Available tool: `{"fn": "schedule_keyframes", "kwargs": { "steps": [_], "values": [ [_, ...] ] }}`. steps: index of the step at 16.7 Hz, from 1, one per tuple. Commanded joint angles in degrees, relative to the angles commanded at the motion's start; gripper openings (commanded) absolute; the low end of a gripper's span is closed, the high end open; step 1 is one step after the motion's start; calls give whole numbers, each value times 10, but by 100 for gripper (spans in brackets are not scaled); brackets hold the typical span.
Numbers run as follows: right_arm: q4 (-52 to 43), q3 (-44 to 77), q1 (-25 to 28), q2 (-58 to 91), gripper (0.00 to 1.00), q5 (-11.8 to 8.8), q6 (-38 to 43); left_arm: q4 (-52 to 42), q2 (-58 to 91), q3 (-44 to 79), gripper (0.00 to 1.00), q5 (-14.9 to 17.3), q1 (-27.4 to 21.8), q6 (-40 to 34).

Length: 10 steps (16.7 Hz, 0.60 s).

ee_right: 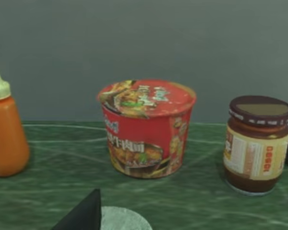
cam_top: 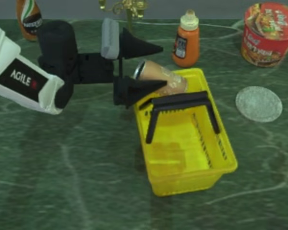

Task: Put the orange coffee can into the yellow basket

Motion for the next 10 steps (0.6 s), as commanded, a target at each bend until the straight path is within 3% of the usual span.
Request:
{"fn": "schedule_keyframes", "kwargs": {
  "steps": [2, 5, 10],
  "values": [
    [-26, 29, 14, 30, 100, -2, -18, -13, -29, -10, 100, -19, 6, -8],
    [-96, 115, 48, 117, 100, -4, -66, -52, -113, -42, 100, -72, 25, -27],
    [-273, 360, 126, 370, 100, -3, -188, -163, -354, -149, 100, -215, 72, -64]
  ]
}}
